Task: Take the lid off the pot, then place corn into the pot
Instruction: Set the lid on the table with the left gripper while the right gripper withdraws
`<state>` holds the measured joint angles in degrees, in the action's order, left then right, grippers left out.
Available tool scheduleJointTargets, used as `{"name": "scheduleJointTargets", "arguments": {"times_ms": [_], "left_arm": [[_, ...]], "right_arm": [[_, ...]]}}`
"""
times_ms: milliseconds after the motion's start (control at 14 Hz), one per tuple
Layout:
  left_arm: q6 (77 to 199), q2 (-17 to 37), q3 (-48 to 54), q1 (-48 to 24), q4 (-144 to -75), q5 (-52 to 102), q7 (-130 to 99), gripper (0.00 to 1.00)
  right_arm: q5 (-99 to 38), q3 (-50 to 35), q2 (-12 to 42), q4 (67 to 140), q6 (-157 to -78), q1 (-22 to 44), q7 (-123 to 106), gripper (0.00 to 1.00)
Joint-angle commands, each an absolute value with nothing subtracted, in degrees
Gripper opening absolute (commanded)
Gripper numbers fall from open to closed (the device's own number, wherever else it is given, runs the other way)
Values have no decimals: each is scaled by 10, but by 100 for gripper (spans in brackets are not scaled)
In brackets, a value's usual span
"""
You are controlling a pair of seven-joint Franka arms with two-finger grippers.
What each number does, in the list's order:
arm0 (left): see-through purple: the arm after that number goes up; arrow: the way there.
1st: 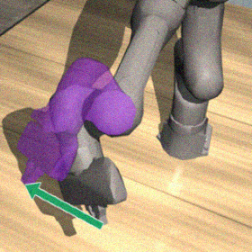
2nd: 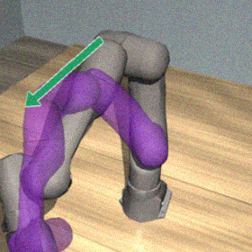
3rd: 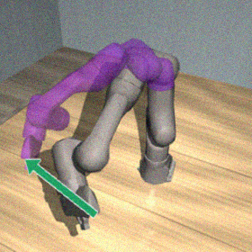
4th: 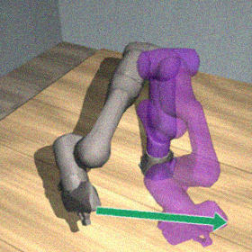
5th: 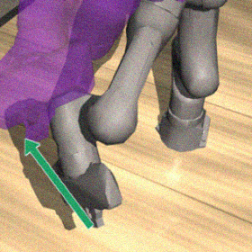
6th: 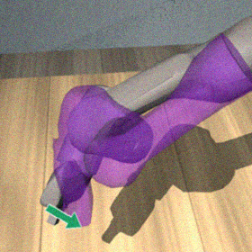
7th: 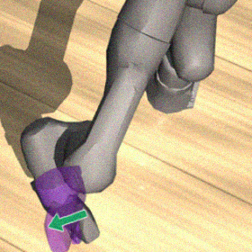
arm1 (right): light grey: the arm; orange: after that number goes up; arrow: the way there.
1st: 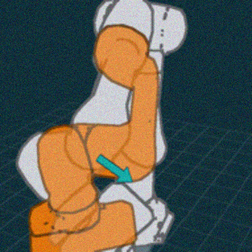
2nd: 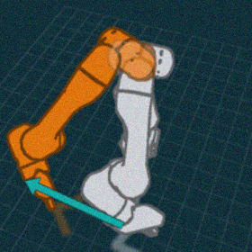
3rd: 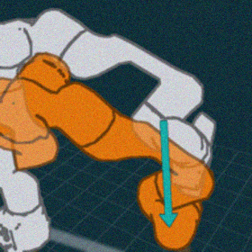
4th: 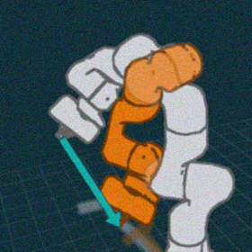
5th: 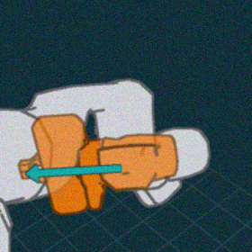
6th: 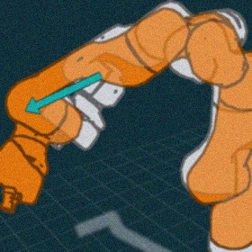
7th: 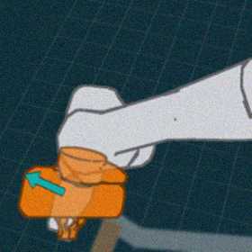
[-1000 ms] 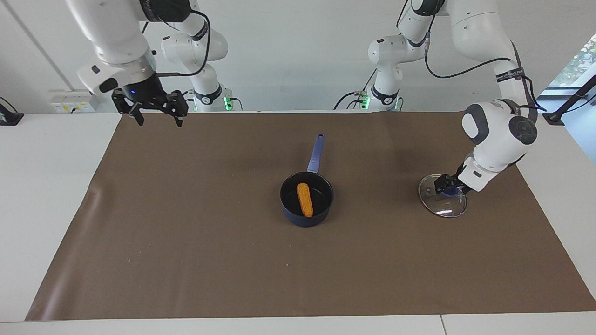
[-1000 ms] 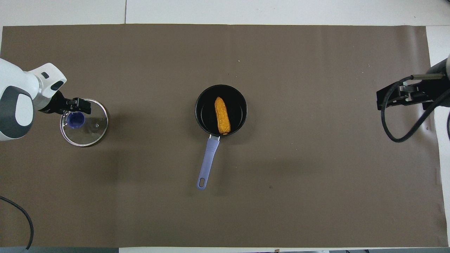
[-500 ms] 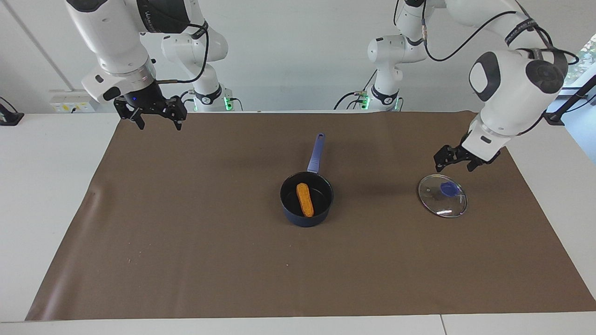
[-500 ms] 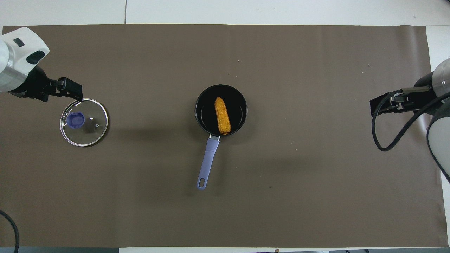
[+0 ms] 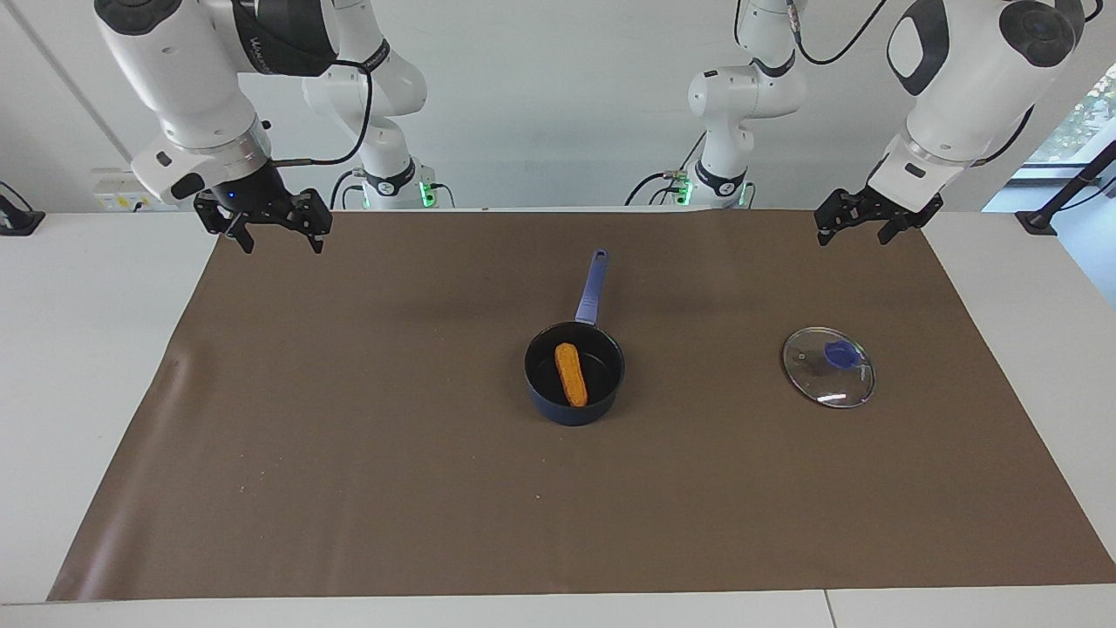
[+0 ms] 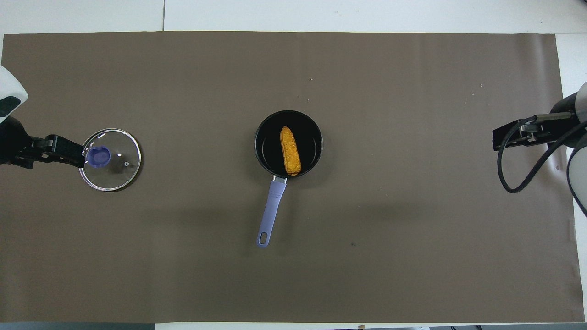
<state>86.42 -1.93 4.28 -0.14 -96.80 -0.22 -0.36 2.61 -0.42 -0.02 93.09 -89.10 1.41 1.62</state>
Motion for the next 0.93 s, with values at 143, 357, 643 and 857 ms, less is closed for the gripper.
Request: {"name": "scheduleJointTargets", "arguments": {"times_ms": [143,357,643,857], "left_arm": [[905,-29,36,-19,-977,9,-25,100],[899,-31,36,-18,-975,17,-25,100],[898,-31,36,-16,-975,17,-22,100],[903,-32,36,-16,-977,17,-20,100]], "right_arm": [[20,-8,-16,940,-879,6,-6,100],[20,-8,-22,940,-874,5,-7,100],[19,-6,-23,940,-867,-2,-7,100],[19,-7,-22,940,-870,-2,-6,100]]}}
